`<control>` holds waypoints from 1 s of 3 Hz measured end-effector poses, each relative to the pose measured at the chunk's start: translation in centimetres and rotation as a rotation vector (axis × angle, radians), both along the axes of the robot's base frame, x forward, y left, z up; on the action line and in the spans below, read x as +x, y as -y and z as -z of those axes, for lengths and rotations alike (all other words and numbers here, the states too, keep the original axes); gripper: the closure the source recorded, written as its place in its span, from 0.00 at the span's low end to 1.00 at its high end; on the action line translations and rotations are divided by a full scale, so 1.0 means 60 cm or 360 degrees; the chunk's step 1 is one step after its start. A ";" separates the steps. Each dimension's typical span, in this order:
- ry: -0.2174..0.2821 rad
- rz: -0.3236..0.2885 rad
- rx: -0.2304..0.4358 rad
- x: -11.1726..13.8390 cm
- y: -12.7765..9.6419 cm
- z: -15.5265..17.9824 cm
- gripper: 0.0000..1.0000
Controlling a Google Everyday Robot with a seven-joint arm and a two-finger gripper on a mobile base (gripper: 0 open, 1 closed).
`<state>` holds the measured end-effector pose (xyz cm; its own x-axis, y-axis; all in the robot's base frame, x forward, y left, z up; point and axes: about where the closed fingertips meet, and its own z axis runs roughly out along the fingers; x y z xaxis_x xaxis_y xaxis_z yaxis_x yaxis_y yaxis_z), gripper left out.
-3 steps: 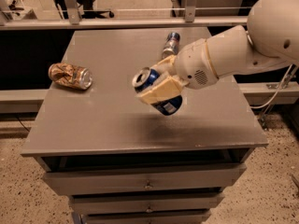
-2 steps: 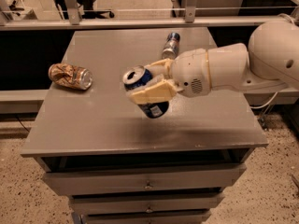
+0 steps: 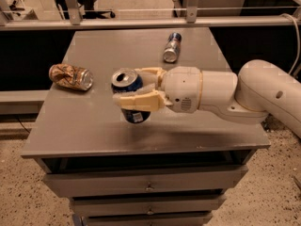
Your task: Place pepsi can upright
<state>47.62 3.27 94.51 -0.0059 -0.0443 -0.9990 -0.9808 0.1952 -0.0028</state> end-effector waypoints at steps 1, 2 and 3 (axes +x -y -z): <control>0.0060 -0.0031 0.0056 -0.005 -0.015 0.018 1.00; 0.0074 -0.0077 0.0057 -0.002 -0.022 0.039 0.84; 0.0053 -0.0106 0.0051 0.002 -0.022 0.056 0.61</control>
Offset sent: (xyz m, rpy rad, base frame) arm 0.0027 0.0127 -0.0419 0.0339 -0.0485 0.0775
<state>47.73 4.61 91.14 0.0292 -0.0115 -0.9995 -0.9910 0.1303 -0.0304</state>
